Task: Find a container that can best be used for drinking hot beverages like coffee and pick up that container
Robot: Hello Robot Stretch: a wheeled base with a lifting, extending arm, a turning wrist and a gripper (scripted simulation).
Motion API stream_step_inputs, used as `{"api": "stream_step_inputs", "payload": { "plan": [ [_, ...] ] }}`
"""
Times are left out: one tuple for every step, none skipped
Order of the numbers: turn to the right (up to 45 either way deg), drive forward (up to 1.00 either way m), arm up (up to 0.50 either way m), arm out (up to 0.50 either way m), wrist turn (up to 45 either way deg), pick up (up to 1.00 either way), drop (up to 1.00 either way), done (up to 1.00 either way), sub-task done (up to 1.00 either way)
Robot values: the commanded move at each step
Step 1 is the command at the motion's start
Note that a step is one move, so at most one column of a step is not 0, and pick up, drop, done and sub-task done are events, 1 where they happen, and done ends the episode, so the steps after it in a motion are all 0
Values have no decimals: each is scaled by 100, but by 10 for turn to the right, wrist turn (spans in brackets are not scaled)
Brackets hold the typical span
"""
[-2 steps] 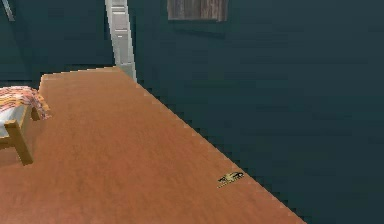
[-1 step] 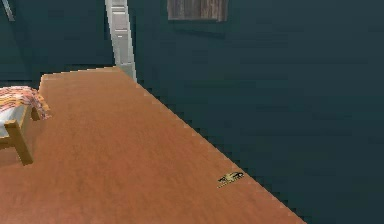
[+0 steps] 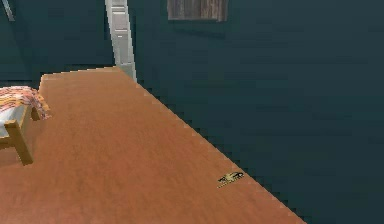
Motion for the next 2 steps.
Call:
{"api": "stream_step_inputs", "payload": {
  "plan": [
    [0, 0, 10, 0, 0, 0, 0, 0, 0],
    [0, 0, 0, 0, 0, 0, 0, 100, 0]
  ]
}}
